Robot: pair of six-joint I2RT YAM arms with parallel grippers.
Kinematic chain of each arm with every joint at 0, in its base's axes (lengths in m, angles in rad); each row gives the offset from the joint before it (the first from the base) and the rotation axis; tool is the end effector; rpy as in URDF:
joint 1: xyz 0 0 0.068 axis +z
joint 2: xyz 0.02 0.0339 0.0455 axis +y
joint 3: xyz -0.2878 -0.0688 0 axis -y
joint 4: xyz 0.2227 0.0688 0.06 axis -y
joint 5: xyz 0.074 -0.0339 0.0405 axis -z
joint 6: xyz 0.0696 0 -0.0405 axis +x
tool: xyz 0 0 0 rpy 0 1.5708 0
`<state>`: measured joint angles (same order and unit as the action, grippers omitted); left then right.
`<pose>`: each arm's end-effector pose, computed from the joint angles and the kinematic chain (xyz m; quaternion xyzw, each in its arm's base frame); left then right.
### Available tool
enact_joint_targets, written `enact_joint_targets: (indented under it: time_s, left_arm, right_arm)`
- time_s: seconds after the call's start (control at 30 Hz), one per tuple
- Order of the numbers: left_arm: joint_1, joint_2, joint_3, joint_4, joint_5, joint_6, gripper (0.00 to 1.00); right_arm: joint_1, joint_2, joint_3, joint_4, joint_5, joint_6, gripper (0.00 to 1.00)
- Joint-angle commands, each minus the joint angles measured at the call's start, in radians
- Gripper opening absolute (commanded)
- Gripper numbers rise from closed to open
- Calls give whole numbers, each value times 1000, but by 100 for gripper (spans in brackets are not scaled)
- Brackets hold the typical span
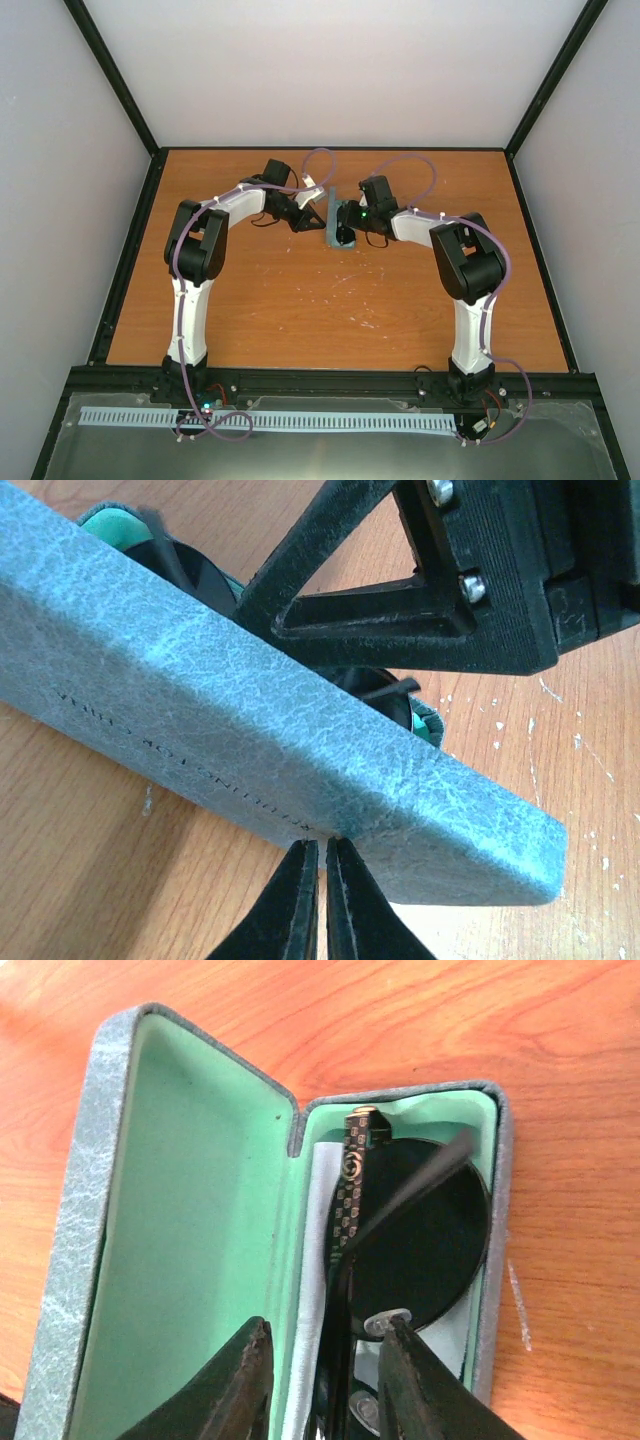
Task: Organize the sunglasses
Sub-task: Place the sunglasses in the sunglasses case.
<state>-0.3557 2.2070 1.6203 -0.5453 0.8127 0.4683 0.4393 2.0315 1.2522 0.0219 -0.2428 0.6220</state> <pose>0.4150 -0.2081 0.1614 0.4378 0.7871 -0.3739 0.2213 0.4014 0.2071 0.1602 0.0355 0.9122 0.2947 0.2824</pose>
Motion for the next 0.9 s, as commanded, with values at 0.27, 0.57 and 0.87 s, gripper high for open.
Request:
enact_joint_targets:
  time_s: [0.27,0.57,0.87]
  left_arm:
    - [-3,-28,18,16,19,-9,6]
    - [-3,-27,23,13,17,-6,6]
    - [-4,-34,7,24,20,-10,6]
  right_arm:
    - [2,-30,21,-53,70,-20,10]
    - [9,16,53,-108,41,-26,3]
    - [39,74,104,-218,89,-55,3]
